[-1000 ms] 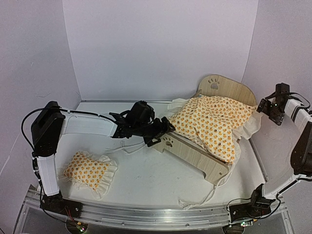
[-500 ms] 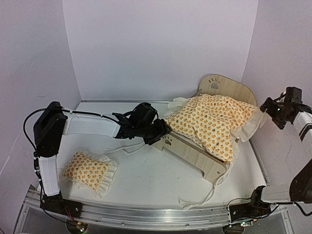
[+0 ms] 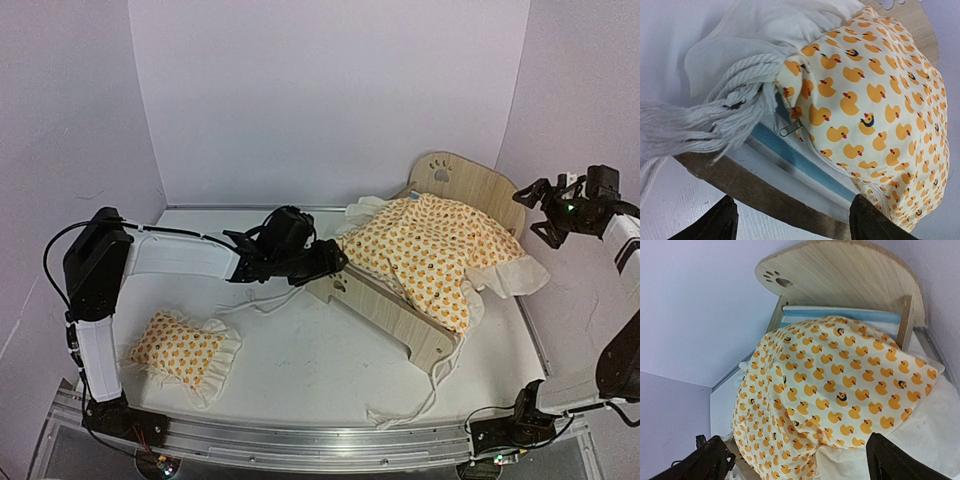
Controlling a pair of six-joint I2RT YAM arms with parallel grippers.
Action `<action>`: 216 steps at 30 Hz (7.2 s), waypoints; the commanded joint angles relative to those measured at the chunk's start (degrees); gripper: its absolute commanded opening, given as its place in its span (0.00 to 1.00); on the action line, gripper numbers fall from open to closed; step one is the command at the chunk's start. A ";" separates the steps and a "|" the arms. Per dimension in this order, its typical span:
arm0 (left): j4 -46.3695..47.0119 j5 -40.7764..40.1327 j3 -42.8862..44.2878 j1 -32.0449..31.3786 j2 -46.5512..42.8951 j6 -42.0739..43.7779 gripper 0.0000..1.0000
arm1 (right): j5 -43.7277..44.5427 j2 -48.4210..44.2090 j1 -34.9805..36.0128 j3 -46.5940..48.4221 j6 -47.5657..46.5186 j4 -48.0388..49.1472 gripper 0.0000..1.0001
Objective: Set up the pet bed
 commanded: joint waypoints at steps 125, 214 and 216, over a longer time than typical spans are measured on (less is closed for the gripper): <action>35.20 -2.19 -43.18 -14.80 -26.73 22.91 0.70 | 50.08 20.14 84.30 -28.24 -0.09 57.08 0.00; -19.29 -24.45 9.45 -10.58 -15.83 64.10 0.00 | 64.76 0.07 84.22 -30.27 -3.72 44.78 0.00; -19.31 -28.50 11.15 -10.50 -15.35 67.87 0.00 | 65.34 0.75 84.21 -29.53 -3.65 44.30 0.00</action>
